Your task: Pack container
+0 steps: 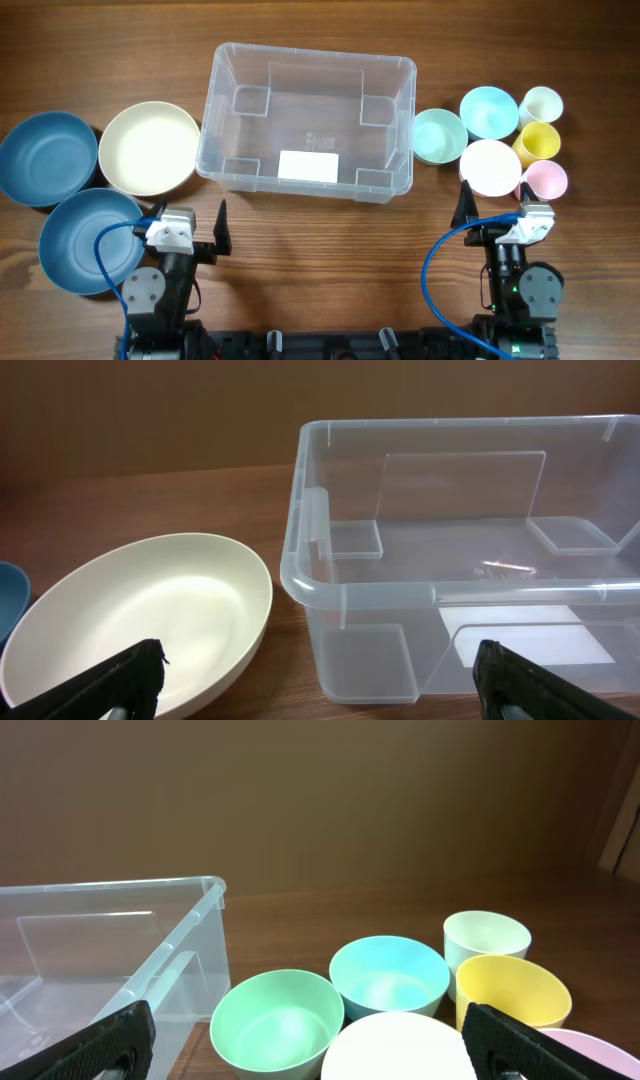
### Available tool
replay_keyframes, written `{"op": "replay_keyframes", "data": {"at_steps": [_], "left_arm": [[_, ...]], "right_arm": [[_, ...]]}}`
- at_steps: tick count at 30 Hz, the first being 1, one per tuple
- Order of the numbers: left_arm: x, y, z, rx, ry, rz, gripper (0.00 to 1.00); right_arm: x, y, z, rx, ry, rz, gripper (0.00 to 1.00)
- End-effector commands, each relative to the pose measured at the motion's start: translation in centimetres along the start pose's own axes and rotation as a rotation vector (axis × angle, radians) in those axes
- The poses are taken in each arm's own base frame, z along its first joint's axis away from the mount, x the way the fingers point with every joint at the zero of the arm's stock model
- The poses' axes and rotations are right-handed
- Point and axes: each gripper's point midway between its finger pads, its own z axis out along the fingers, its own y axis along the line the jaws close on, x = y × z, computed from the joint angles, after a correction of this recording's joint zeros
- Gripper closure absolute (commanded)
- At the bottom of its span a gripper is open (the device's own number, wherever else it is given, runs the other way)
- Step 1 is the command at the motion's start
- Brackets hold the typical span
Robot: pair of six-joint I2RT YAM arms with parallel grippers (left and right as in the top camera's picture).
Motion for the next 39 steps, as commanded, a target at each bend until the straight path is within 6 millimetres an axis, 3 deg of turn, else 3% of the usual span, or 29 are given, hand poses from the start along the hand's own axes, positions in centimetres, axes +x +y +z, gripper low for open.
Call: {"op": "replay_keyframes", "data": {"at_steps": [1,8,14,19,24,26,29,30,34,39], "left_arm": [[0.1,0.0,0.0,-0.001,-0.004,0.016,0.0],[-0.9,-0.9,0.0,0.051,-0.041,-0.006,0.0],[-2.7,1.5,-1.0,-0.088,-0.062,-0.2,0.0],[-5.7,3.4,-2.6,-0.202,-0.028,-0.205,0.0],[-10.5,5.0,-3.0,-0.295,0.065,-0.194,0.0],[-11.3,4.8,-2.8,-0.28,0.134,-0.212,0.0],[-10.1,3.8,-3.0,-0.243,0.27,-0.26,0.0],[-9.1,1.9,-2.8,-0.14,0.33,-0.28,0.0],[-9.2,-0.9,-2.6,0.021,0.347,-0.308,0.0],[-9.2,-0.7,-2.6,0.006,0.348,-0.346,0.0]], "right_arm": [[0.1,0.2,0.0,-0.012,-0.002,-0.004,0.01],[0.1,0.2,0.0,-0.012,-0.002,-0.004,0.0],[0.1,0.2,0.0,-0.012,-0.002,-0.004,0.0],[0.1,0.2,0.0,-0.012,-0.002,-0.004,0.0],[0.1,0.2,0.0,-0.012,-0.002,-0.004,0.01],[0.1,0.2,0.0,-0.012,-0.002,-0.004,0.0],[0.1,0.2,0.0,-0.012,-0.002,-0.004,0.0],[0.1,0.2,0.0,-0.012,-0.002,-0.004,0.0],[0.1,0.2,0.0,-0.012,-0.002,-0.004,0.0],[0.1,0.2,0.0,-0.012,-0.002,-0.004,0.0]]}}
